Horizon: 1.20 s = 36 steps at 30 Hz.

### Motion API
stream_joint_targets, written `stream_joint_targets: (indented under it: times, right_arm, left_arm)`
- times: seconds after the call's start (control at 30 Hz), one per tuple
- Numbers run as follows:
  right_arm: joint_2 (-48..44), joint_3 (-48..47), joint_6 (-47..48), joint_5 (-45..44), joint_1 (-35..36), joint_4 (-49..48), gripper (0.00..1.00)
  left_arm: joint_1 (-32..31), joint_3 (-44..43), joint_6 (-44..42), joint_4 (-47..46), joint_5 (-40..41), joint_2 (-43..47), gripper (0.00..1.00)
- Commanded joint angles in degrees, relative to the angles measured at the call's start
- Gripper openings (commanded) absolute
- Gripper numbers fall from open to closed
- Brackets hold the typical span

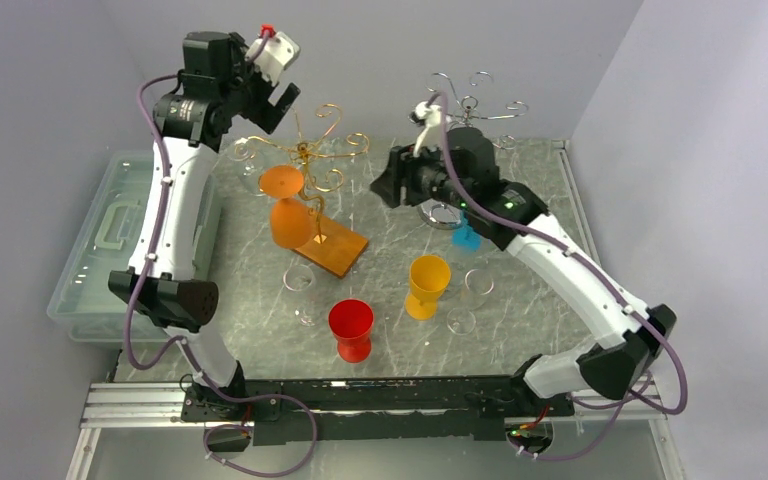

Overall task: Place the wine glass upside down on the wine glass rack
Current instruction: Pick up the wine glass at the center of the board.

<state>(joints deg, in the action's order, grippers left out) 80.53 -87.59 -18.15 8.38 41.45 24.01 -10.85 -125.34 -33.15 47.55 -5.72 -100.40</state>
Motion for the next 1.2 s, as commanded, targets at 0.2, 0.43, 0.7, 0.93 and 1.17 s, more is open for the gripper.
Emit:
stream_joint_targets:
  times: [0.2, 0.43, 0.7, 0.93, 1.17]
  right_arm:
    - [-10.9, 13.0, 0.1, -13.3, -14.9, 13.9, 0.5]
    - [-13.0, 22.4, -0.3, -12.8, -20.9, 12.1, 0.43]
    - [-10.8, 25.6, -3.5, -14.8, -22.0, 13.1, 0.43]
    - [-9.1, 30.4, -5.5, -15.5, -22.4, 9.8, 0.46]
    - [-6.0, 33.5, -6.0, -18.3, -22.4, 5.4, 0.51]
  left_arm:
    - [0.5, -1.0, 12.6, 4.5, -6.6, 8.7, 0.99]
    - [0.5, 4.1, 14.8, 7.6, -11.3, 12.8, 0.99]
    - [0.5, 8.0, 13.6, 7.3, -12.0, 14.6, 0.99]
    - [0.5, 7.4, 14.7, 7.5, -13.3, 14.0, 0.99]
    - [0.5, 8.8, 14.9, 6.6, -13.9, 14.7, 0.99]
